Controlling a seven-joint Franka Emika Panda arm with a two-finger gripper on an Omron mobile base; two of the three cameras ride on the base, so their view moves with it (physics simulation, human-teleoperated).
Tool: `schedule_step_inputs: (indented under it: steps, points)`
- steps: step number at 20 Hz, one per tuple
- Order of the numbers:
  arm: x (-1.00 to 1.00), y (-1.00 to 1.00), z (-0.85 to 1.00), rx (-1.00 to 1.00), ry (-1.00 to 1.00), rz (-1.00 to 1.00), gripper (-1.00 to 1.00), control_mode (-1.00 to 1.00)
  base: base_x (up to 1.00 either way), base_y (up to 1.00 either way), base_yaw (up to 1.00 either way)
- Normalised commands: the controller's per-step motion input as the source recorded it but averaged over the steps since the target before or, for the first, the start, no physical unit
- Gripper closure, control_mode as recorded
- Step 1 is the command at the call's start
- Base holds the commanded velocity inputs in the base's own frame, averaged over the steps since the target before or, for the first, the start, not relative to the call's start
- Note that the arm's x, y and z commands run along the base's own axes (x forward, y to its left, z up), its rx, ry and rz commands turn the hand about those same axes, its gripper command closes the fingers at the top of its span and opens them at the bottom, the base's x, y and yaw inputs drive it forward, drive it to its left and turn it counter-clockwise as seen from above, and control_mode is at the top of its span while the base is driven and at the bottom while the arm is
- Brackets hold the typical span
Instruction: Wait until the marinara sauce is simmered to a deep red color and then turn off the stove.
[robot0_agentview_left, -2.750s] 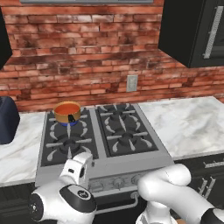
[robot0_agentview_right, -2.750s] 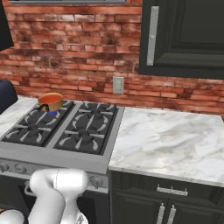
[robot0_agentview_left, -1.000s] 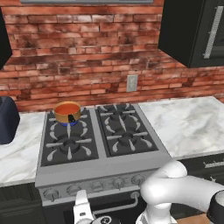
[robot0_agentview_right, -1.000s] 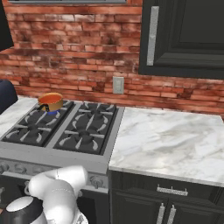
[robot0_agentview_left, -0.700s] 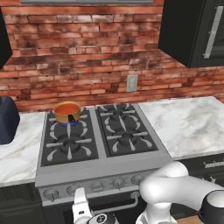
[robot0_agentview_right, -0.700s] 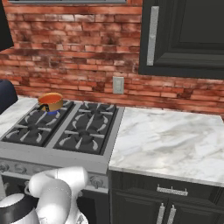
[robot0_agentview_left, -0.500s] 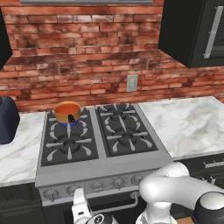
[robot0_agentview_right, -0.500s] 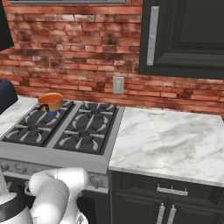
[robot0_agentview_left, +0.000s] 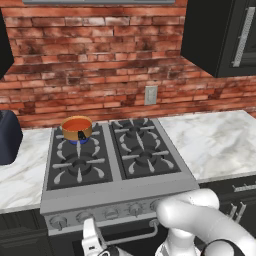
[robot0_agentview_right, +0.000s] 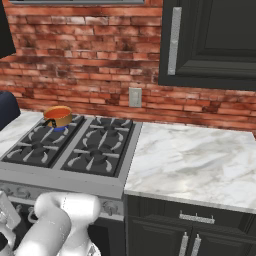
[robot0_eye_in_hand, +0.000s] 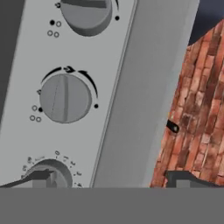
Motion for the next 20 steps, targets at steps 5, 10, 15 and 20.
schedule_step_inputs:
  steps: [5,10,15,20]
  points:
    - [0.24,0.16,-0.16,0.0,-0.22,0.0,-1.0,-1.0,0.0,0.0,0.0]
    - [0.01,0.03,-0.1,0.0,-0.06,0.0,-1.0,-1.0,0.0,0.0,0.0]
    - [0.15,0.13,-0.01,0.0,-0.03,0.0,-1.0,-1.0,0.0,0.0,0.0]
    - [0.25,0.1,0.0,0.0,-0.01,0.0,-1.0,-1.0,0.0,0.0,0.0]
